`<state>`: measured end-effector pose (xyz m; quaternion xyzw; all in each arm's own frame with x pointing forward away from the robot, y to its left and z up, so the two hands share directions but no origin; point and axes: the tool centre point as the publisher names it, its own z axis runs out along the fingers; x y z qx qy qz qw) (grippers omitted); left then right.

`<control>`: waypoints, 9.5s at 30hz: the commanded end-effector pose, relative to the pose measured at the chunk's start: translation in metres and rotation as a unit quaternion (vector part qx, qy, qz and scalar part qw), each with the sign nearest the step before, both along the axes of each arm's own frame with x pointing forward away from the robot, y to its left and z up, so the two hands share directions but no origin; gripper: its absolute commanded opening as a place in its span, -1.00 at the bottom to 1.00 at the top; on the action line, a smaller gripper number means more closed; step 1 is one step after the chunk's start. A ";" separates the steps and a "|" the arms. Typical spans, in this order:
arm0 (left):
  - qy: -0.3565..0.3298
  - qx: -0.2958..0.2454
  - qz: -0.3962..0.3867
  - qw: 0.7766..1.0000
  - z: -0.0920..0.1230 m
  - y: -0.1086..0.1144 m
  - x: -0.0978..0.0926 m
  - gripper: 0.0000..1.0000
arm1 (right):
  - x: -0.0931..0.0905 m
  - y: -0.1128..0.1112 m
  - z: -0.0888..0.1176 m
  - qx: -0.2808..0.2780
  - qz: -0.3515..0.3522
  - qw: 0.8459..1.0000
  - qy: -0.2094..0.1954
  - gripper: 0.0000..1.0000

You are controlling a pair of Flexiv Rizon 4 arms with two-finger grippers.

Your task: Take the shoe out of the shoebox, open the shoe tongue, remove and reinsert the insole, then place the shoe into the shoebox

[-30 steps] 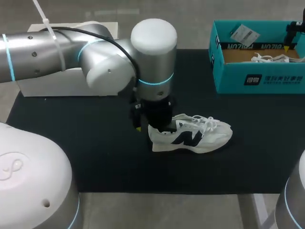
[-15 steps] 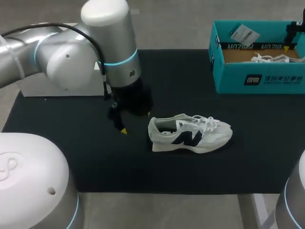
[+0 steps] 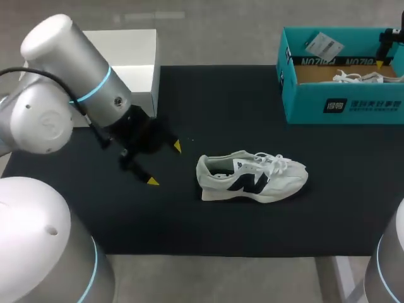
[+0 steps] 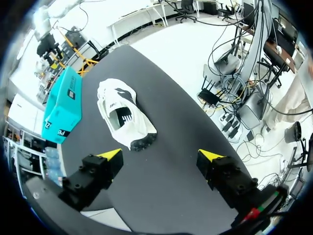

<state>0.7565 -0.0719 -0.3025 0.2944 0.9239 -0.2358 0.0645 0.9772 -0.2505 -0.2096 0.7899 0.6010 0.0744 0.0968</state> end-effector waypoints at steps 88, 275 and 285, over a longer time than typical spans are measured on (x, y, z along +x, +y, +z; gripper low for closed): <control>0.219 -0.204 0.259 0.918 -0.133 -0.113 0.054 -0.43 | 0.000 0.000 0.000 0.000 0.000 1.000 0.000 1.00; 0.219 -0.211 0.248 0.920 -0.129 -0.115 0.052 -1.00 | -0.181 0.378 -0.150 -0.094 0.016 0.984 0.149 1.00; 0.219 -0.211 0.248 0.920 -0.129 -0.115 0.052 -1.00 | -0.183 0.366 -0.147 -0.127 -0.002 0.977 0.170 1.00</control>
